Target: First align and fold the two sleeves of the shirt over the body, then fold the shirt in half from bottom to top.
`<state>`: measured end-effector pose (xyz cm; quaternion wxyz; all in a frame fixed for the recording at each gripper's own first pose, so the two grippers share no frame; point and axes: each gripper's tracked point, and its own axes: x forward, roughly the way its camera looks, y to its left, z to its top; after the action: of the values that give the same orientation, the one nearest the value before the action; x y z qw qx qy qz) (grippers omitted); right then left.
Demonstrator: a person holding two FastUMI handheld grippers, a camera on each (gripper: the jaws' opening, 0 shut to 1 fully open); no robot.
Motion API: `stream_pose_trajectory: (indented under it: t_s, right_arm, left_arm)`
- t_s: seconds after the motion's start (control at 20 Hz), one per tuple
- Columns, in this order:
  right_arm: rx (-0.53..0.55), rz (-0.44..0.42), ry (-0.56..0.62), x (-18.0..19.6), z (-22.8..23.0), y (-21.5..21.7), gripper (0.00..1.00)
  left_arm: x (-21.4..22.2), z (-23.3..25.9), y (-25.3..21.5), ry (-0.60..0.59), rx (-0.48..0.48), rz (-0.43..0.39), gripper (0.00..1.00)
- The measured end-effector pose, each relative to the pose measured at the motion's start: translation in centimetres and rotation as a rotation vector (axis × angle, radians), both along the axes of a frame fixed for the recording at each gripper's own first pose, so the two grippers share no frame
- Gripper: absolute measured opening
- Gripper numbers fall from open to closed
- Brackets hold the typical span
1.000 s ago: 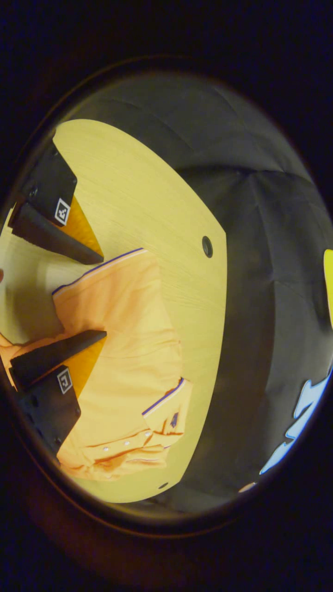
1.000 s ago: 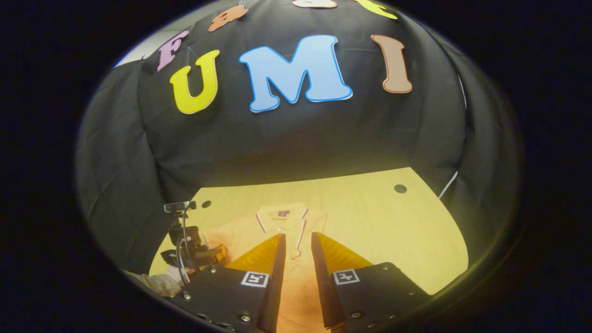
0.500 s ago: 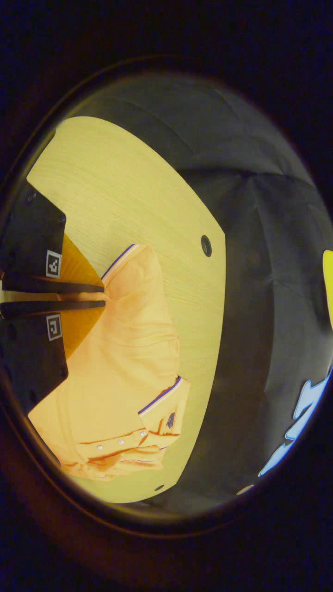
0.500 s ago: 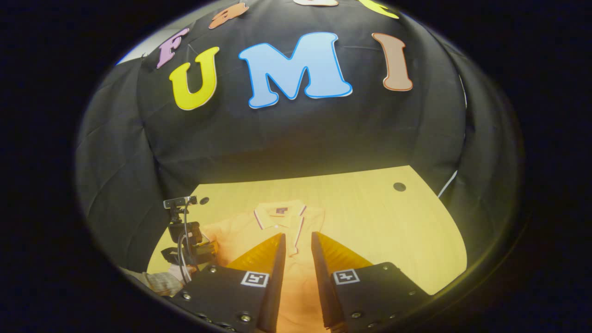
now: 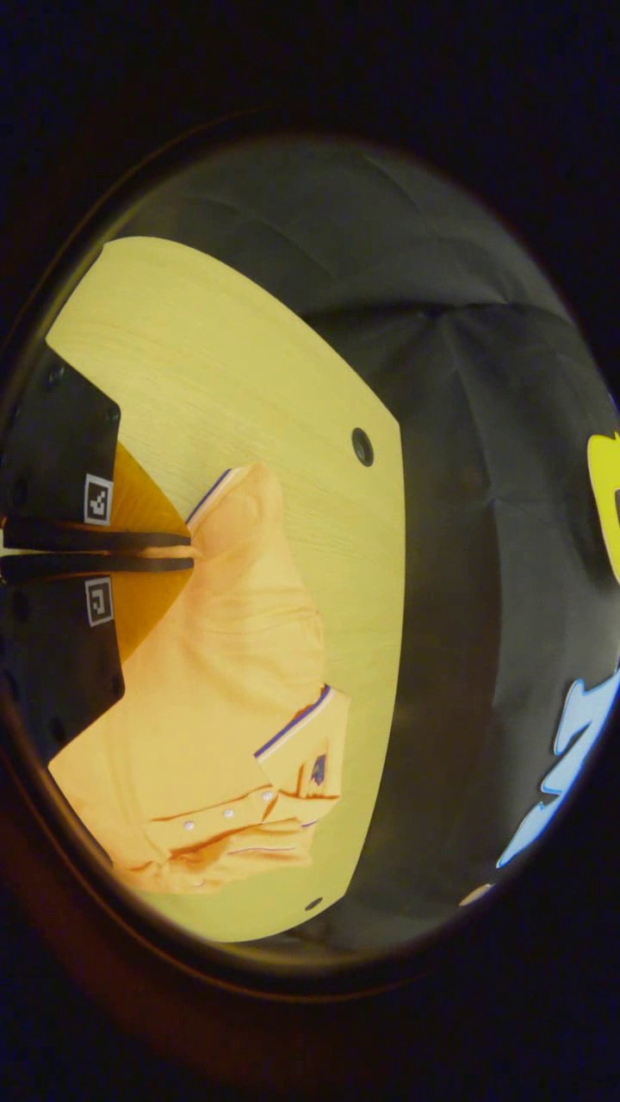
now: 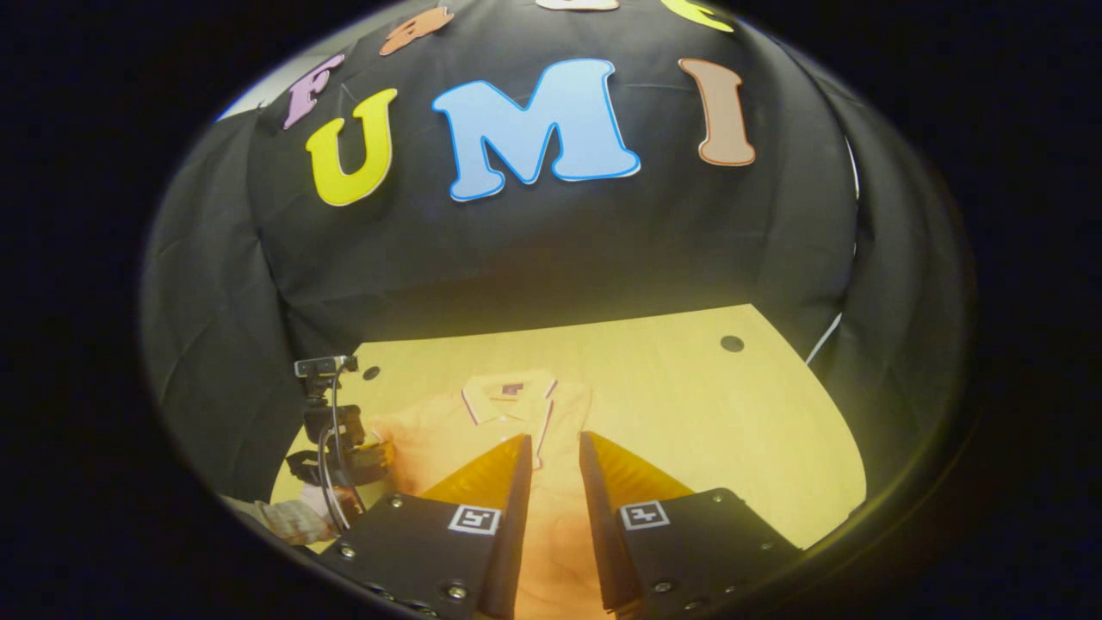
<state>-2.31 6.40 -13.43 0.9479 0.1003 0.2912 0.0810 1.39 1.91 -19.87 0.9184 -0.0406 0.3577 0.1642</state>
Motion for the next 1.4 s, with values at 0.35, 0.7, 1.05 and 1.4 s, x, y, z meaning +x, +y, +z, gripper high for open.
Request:
stream_pose_trajectory:
  t_s: [0.35, 0.7, 1.05, 1.4]
  right_arm:
    - [0.021, -0.02, 0.011, -0.4, -0.7, -0.5, 0.36]
    - [0.034, -0.07, 0.02, -1.1, -1.4, -2.5, 0.36]
    - [0.064, -0.14, 0.045, -2.4, -2.2, -4.8, 0.36]
    - [0.068, -0.168, 0.058, -3.5, -2.9, -6.5, 0.36]
  left_arm:
    - [3.6, 3.2, -3.2, -0.09, 0.094, -0.199, 0.08]
    - [4.5, 3.7, -7.9, -0.092, 0.103, -0.351, 0.08]
    - [4.2, 2.6, -11.3, -0.037, 0.094, -0.449, 0.08]
    - [3.5, 2.3, -14.4, -0.033, 0.004, -0.489, 0.42]
